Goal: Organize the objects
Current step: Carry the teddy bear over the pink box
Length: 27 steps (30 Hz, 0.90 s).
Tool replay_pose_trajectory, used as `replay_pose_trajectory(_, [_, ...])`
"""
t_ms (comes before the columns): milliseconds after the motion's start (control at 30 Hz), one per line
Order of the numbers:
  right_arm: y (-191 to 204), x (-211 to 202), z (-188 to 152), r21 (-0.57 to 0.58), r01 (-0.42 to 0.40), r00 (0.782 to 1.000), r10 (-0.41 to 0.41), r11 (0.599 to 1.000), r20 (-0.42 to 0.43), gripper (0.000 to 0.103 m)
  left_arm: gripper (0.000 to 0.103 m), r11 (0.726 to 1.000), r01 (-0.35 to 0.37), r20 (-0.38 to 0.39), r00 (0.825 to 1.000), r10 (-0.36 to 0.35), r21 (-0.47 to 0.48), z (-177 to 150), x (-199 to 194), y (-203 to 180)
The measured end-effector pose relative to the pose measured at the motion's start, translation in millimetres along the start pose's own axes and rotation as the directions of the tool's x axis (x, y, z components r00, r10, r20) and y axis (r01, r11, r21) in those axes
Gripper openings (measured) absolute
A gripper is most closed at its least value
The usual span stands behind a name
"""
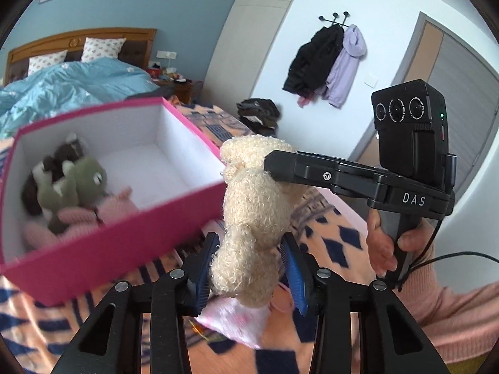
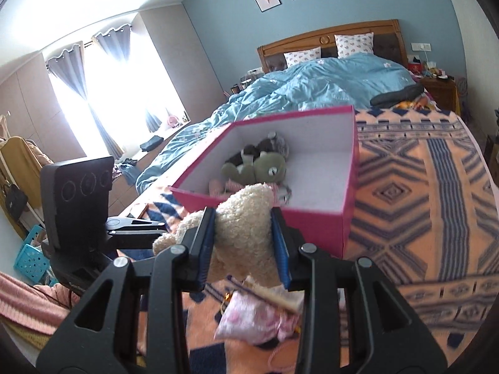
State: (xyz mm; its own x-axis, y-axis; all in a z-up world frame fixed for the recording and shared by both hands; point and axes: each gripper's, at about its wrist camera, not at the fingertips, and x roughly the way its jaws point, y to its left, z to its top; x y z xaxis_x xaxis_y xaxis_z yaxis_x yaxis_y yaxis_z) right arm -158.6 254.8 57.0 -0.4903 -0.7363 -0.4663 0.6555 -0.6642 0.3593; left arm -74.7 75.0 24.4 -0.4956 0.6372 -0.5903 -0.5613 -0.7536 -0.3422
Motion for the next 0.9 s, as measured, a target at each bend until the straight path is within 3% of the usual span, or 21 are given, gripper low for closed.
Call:
replay_pose_trajectory(233, [-18,20,29,0.005,0.010,1.000,-0.010,1.000,-0.001,0.037,0.041,0.998,-0.057,0.020,0.998,0.056,0.010,35,6,16])
replay_pose_trajectory(900, [-44,71,64,-0.009,0.062,0.997,-0.062,0.998,-0.052,0.037,0.041,0.988,-0.151,-0.031,0.988,0.151,0.012,75,41,53])
